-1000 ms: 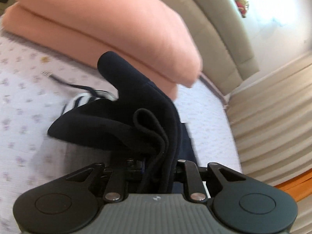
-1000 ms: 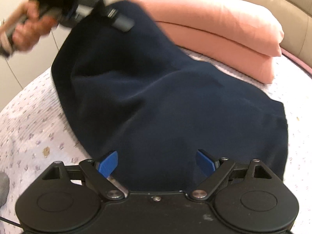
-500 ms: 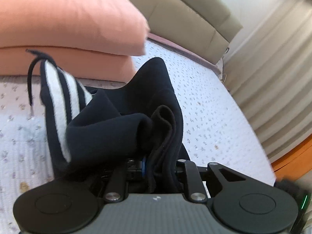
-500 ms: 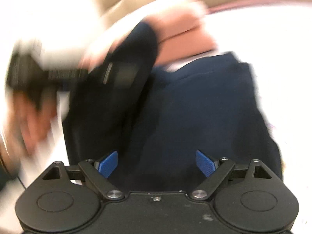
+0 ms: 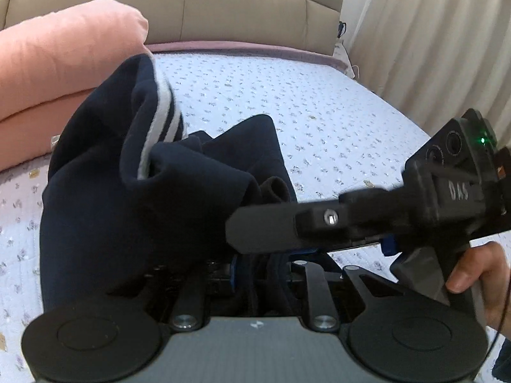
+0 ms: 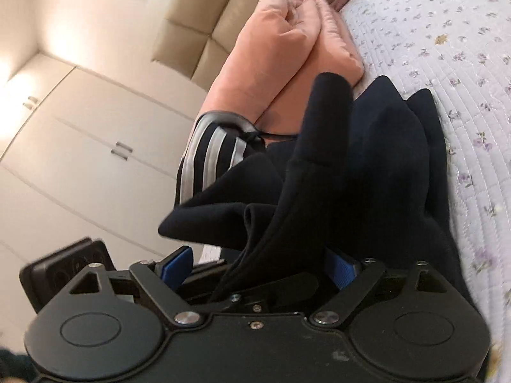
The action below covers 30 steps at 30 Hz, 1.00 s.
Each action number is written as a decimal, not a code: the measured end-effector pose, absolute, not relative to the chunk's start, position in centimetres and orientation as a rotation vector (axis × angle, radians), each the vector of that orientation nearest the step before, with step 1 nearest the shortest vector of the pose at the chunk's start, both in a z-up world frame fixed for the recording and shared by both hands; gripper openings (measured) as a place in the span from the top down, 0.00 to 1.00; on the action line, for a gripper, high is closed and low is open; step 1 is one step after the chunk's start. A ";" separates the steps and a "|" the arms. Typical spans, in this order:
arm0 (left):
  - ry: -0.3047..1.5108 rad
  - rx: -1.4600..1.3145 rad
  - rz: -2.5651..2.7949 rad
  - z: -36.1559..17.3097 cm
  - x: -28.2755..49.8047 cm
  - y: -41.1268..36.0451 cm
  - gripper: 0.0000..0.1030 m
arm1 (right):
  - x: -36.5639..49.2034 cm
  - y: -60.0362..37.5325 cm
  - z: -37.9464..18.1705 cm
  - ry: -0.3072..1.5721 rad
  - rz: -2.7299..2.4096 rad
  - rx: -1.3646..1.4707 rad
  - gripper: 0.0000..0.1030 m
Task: Fold large clothes
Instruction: 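Grasp the lifted side with the right gripper while the left gripper releases it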
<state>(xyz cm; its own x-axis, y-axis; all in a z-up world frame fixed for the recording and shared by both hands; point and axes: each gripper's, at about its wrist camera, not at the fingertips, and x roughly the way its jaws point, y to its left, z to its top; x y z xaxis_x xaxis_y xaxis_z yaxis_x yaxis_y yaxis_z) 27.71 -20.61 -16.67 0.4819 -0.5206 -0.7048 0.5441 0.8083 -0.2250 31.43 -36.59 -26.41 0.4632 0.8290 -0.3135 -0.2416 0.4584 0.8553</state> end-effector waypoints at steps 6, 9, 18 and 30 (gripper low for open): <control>0.823 0.105 -0.629 -16.5 26.7 -22.2 0.72 | 32.7 -34.9 -25.7 0.855 0.771 0.694 0.00; 0.826 0.108 -0.627 -16.5 26.6 -22.3 0.72 | 34.3 -34.2 -25.8 0.900 0.703 0.696 0.02; 0.769 -0.009 -0.661 -9.9 22.4 -16.1 0.21 | 36.1 -35.7 -23.9 0.747 0.610 0.818 0.71; 0.938 -0.239 -0.489 -15.1 27.5 -7.9 0.33 | 39.0 -40.6 -29.7 0.871 0.634 1.069 0.64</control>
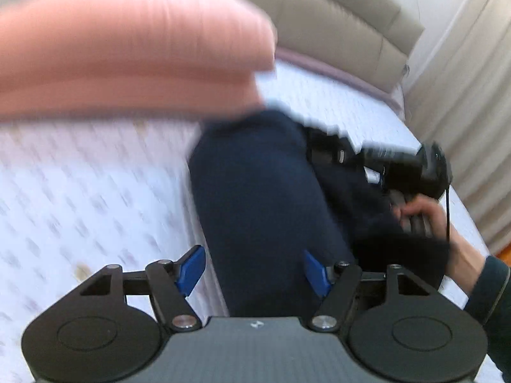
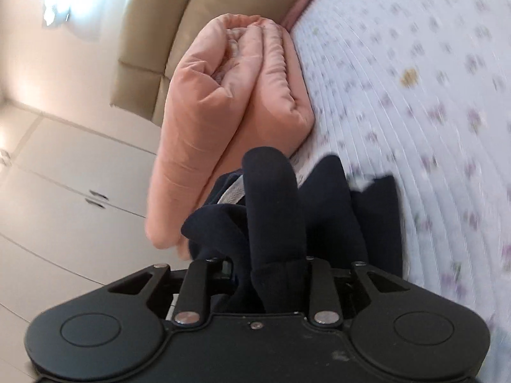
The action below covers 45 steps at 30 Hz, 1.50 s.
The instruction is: Fold large clothes
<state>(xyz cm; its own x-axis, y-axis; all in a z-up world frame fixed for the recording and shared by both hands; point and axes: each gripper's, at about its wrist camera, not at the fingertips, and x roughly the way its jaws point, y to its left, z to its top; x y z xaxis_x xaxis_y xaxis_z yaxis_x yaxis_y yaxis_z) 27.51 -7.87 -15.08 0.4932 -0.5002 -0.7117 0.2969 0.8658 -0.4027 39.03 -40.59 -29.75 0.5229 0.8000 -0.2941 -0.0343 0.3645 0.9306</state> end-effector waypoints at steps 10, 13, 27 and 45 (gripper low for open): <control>0.947 -0.205 -0.488 -17.2 27.7 -10.6 0.24 | 36.8 -39.3 -27.6 1.058 0.672 0.844 0.12; 0.949 -0.192 -0.467 -16.9 27.4 -10.8 0.23 | 35.9 -37.9 -25.2 0.933 0.587 0.696 0.77; 1.067 -0.212 -0.509 -17.0 26.3 -10.5 0.22 | 35.5 -41.8 -28.2 1.046 0.585 0.907 0.35; 1.193 -0.161 -0.596 -21.1 24.4 -11.5 0.22 | 22.8 -44.3 -26.7 1.051 0.613 1.004 0.28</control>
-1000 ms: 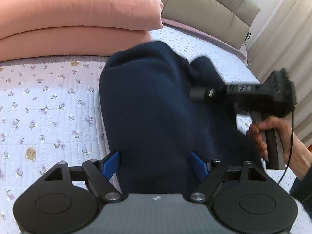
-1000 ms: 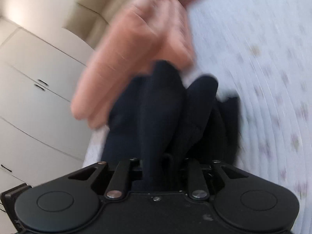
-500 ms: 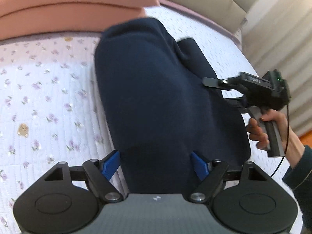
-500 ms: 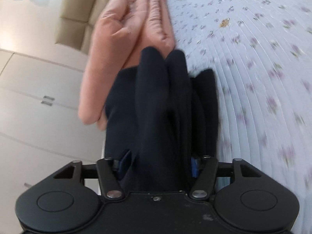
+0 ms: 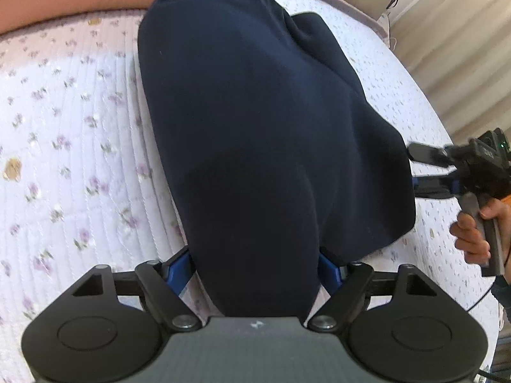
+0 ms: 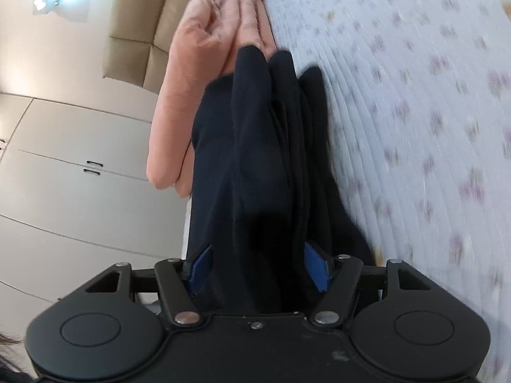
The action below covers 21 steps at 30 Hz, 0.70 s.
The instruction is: Fold large clothes
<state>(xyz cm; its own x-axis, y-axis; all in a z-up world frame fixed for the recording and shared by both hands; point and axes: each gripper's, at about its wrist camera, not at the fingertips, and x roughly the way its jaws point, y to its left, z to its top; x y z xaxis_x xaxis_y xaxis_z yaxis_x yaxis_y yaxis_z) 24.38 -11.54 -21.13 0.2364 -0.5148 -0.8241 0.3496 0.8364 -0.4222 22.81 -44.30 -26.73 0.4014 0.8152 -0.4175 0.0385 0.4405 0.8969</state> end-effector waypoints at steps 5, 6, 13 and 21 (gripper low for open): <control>1.199 -0.193 -0.601 -21.5 24.3 -11.7 0.22 | 20.4 -44.8 -24.1 0.867 0.576 0.999 0.92; 1.197 -0.221 -0.614 -21.5 24.4 -11.5 0.20 | 19.9 -44.9 -22.8 0.816 0.578 0.946 0.92; 1.229 -0.211 -0.619 -22.4 24.6 -11.9 0.28 | 21.6 -44.0 -25.4 1.082 0.367 0.645 0.75; 1.216 -0.178 -0.630 -22.3 24.4 -12.7 0.27 | 31.9 -40.7 -18.4 0.751 0.456 0.401 0.00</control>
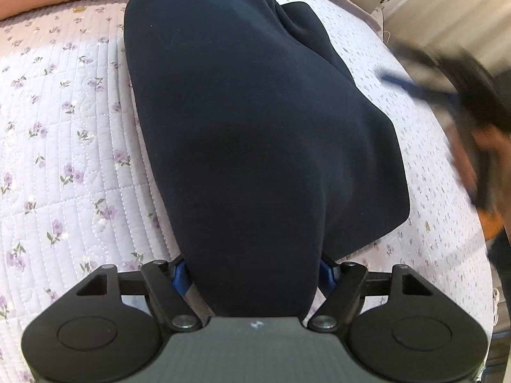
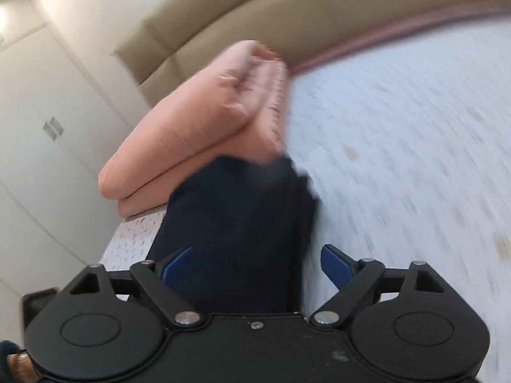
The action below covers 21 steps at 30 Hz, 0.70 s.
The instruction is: Fold large clothes
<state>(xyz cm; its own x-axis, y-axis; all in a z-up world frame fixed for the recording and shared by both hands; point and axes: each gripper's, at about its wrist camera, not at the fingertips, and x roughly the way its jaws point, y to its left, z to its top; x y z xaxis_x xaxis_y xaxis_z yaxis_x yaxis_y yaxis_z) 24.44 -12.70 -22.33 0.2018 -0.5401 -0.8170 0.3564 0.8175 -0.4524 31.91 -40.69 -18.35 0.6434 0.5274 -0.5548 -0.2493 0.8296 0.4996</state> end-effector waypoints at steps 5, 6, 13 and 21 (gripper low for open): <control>1.213 -0.163 -0.643 -22.4 24.6 -12.9 0.27 | 41.6 -34.8 -18.5 0.686 0.578 0.178 0.00; 1.213 -0.165 -0.644 -22.4 24.6 -12.9 0.27 | 42.9 -33.5 -18.5 0.696 0.609 0.137 0.00; 1.203 -0.195 -0.660 -22.8 24.6 -12.2 0.26 | 48.7 -29.6 -21.0 0.890 0.789 0.125 0.51; 1.198 -0.230 -0.655 -23.4 24.7 -11.3 0.26 | 47.7 -27.5 -22.3 0.790 0.441 0.004 1.00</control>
<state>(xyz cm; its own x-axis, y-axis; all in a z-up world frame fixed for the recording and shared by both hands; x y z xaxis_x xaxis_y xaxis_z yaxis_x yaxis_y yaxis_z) 24.74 -11.28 -23.43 0.2073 -0.5816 -0.7866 0.3477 0.7954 -0.4965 47.67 -27.51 -22.28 0.6178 0.3845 -0.6859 -0.3815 0.9093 0.1662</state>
